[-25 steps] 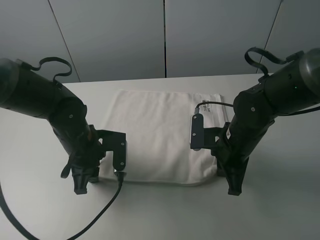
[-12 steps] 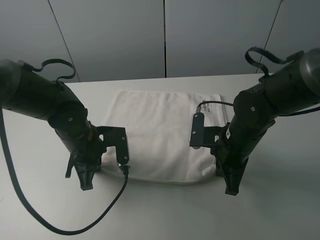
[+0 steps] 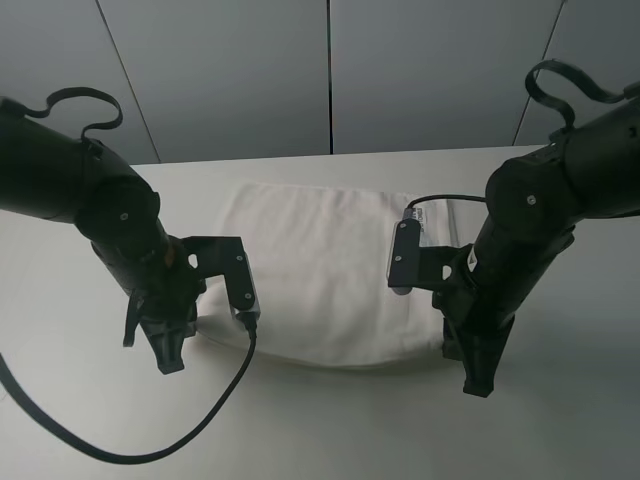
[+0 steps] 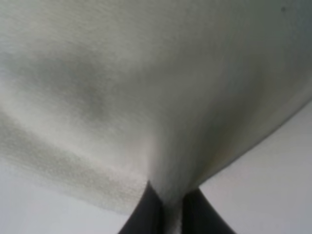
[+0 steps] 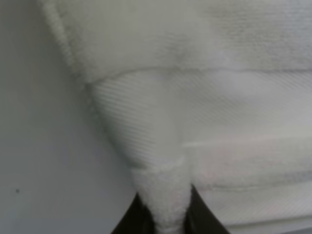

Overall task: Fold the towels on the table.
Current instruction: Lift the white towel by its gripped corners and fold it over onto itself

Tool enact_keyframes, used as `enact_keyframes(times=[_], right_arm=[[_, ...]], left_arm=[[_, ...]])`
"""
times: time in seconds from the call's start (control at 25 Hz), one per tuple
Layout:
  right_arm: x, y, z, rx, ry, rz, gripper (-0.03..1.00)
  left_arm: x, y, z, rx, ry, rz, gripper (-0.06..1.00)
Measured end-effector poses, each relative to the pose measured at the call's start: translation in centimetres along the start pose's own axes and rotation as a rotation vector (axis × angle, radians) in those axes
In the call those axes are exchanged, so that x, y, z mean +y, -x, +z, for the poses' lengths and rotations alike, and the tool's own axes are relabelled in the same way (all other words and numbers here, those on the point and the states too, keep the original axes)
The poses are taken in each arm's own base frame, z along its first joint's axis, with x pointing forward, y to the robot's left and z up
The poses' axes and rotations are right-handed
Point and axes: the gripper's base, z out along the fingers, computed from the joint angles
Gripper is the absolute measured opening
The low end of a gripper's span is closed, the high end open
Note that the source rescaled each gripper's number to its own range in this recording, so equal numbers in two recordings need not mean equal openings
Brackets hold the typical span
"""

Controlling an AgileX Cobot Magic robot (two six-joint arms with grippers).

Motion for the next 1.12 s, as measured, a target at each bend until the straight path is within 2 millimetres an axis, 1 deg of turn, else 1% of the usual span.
enact_keyframes(times=[0.28,0.44,0.72,1.0,1.12], right_arm=[[1.2,-0.3,-2.6,-0.041,0.049,0.061,0.0],[1.8,-0.7,-4.4,-0.067,0.058,0.069,0.0],[2.8,-1.0,-7.7,-0.188,0.041,0.181,0.0],[2.7,-0.7,-9.9,-0.266,-0.004,0.288,0.0],[2.3,-0.8,-10.2,-0.254,-0.039,0.337,0.0]], left_arm=[[-0.5,-0.7,-2.8,-0.003,-0.032,-0.072,0.0],[-0.8,-0.9,-4.5,-0.047,-0.051,-0.124,0.0],[-1.1,-1.3,-7.9,-0.147,-0.033,-0.184,0.0],[-0.9,-1.6,-10.3,-0.254,0.029,-0.285,0.0],[-0.7,-1.5,-10.9,-0.308,0.058,-0.315,0.0]])
